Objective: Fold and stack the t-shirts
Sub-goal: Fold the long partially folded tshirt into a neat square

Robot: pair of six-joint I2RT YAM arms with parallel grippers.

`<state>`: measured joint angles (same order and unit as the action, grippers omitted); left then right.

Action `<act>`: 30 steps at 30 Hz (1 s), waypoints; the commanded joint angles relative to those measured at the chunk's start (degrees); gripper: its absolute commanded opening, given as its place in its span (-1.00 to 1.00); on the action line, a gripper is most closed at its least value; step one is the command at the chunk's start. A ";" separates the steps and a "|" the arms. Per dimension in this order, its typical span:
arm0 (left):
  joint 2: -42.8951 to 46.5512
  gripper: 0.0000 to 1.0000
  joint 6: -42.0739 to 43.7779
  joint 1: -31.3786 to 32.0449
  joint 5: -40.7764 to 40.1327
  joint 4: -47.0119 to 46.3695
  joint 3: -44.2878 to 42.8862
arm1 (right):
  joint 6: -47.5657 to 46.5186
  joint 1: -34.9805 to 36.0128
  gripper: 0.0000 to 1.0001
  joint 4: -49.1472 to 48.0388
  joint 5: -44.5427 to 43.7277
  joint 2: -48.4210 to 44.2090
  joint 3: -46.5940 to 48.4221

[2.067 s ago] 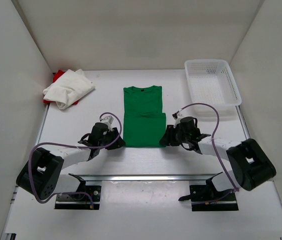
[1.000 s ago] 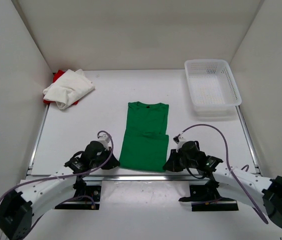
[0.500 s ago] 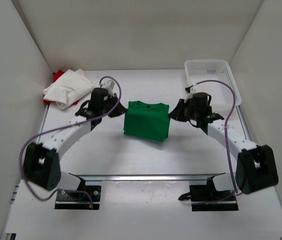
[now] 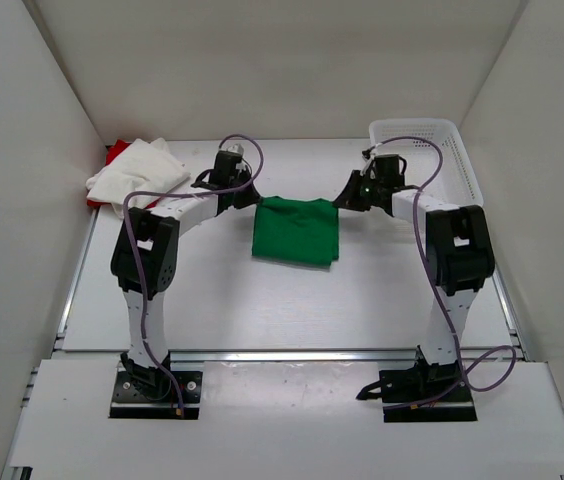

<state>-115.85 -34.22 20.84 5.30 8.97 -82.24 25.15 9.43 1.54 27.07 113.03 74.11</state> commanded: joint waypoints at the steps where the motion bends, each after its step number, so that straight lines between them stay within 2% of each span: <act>1: 0.46 -0.70 -1.91 -1.85 -0.56 -4.48 -3.63 | -2.12 -0.29 -0.82 -1.72 -0.87 2.27 6.30; 2: 0.19 -0.61 -2.60 -2.38 0.58 -6.06 -3.37 | -2.12 -0.29 -0.68 -0.06 -1.14 2.54 6.84; 4: 1.15 -0.15 -3.49 -3.26 2.25 -6.60 -3.63 | -2.64 -0.03 -0.52 0.39 -1.75 1.94 7.63; 6: 3.17 -0.12 -4.10 -4.22 3.14 -8.43 -0.75 | -3.08 1.81 -0.31 -0.22 -3.85 -1.30 6.23; 7: 5.27 -0.16 -4.28 -3.36 2.88 -11.14 1.62 | -3.69 2.60 -0.26 0.39 -4.82 -2.80 5.18; 10: 10.28 -0.22 -2.97 -0.81 2.26 -11.78 5.41 | -3.88 5.50 -0.13 -0.57 -8.35 -6.67 1.75; 11: 12.04 -0.21 -2.87 1.20 2.08 -12.39 8.47 | -3.62 6.03 -0.22 -0.84 -8.61 -8.08 -0.78; 14: 14.42 -0.22 -3.92 5.43 2.96 -16.69 17.00 | -1.59 9.28 -0.75 -6.19 -5.99 -11.77 -8.61; 17: 14.17 -0.27 -5.68 6.14 2.52 -20.92 23.61 | 0.51 12.18 -0.98 -10.06 -4.23 -13.62 -15.56; 22: 13.19 -0.35 -7.52 5.26 5.42 -25.30 33.78 | 0.60 13.42 -1.00 -12.35 -3.70 -13.81 -24.08; 30: 23.11 -0.34 -10.17 9.04 5.51 -31.65 49.36 | -0.01 14.82 -1.00 -11.48 -2.82 -17.93 -30.77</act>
<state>-96.92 -43.46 28.71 10.24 -22.06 -36.64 25.85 23.44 -8.82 23.90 98.43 44.91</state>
